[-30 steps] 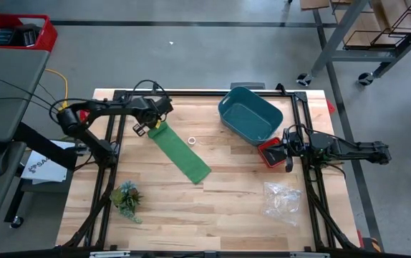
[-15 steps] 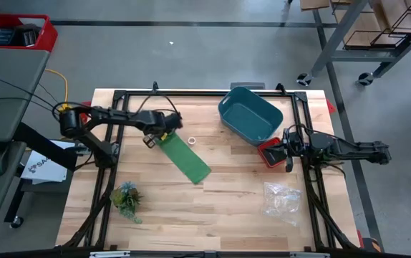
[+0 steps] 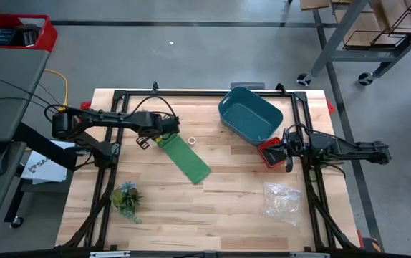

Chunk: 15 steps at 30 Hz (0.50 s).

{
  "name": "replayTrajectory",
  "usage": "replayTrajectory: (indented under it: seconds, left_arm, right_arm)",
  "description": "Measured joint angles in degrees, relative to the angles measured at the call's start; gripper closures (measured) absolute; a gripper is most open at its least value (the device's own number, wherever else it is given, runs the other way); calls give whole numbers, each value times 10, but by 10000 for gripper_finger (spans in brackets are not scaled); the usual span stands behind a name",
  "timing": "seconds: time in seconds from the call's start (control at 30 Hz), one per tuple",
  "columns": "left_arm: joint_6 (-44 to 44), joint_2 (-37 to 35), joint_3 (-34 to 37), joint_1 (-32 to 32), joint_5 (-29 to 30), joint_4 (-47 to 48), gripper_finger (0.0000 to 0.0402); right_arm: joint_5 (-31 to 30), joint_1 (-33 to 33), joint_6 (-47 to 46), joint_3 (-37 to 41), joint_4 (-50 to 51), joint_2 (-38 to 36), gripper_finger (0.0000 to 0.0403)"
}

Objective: Roll bandage
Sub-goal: Roll the green bandage

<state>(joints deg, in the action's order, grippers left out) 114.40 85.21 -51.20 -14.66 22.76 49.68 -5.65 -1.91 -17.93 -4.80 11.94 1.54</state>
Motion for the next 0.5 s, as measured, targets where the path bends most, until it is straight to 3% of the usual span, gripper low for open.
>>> replayTrajectory:
  seconds: [0.17,0.33,0.43,0.5]
  left_arm:
    - [-36,-1,0,1,-4,-34,401]
    - [-157,-1,0,2,-47,-62,401]
    - [-170,0,23,-5,-53,-73,401]
    - [-193,0,44,-19,-86,-117,401]
  right_arm:
    - [0,0,0,0,0,0,403]
    - [0,0,0,0,0,0,403]
    - [0,0,0,0,0,0,403]
    - [0,0,0,0,0,0,403]
